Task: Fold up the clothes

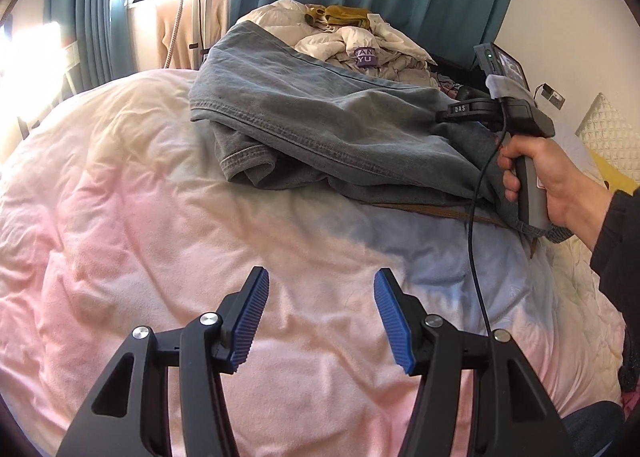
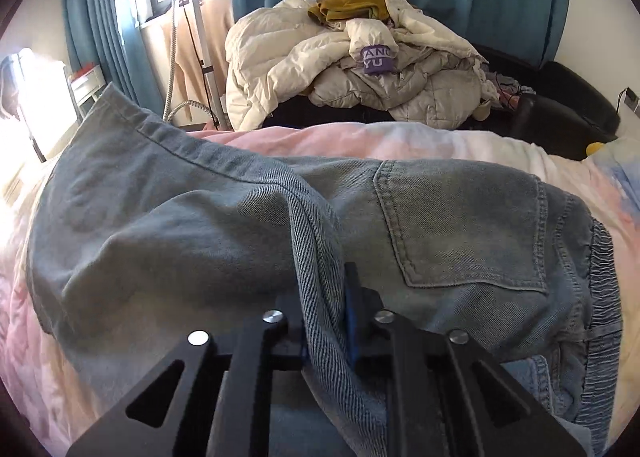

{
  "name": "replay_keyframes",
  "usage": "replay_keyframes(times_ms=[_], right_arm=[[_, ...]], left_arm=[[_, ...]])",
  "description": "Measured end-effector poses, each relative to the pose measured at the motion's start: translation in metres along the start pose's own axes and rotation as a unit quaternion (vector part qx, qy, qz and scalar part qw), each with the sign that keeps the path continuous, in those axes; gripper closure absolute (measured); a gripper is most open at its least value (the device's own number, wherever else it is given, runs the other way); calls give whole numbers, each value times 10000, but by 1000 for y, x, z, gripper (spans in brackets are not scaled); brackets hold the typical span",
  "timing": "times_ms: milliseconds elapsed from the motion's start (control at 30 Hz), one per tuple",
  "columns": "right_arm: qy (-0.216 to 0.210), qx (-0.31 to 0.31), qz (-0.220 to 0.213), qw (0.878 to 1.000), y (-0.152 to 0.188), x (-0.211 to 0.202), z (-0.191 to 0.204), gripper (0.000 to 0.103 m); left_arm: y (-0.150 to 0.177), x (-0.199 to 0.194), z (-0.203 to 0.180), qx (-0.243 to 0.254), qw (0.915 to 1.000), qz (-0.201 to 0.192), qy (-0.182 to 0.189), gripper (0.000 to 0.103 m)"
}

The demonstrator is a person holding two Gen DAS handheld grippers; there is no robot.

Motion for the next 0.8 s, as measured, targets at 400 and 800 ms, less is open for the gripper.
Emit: replay_keyframes(times_ms=[400, 800], right_arm=[[-270, -667, -81, 9974, 113, -148, 31, 97], [-1092, 514, 797, 9895, 205, -143, 2, 88]], left_arm=[[8, -51, -4, -108, 9985, -529, -80, 46], [25, -78, -1, -313, 9969, -699, -186, 46]])
Point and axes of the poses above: each gripper's, at about its wrist camera, not at the fingertips, and x roughly the way its jaws point, z to its left, y to its underside, the point moved 4 cm from there along x, roughly the way its jaws point, and after that the axes turned 10 degrees about x, right-handed, at the moved point
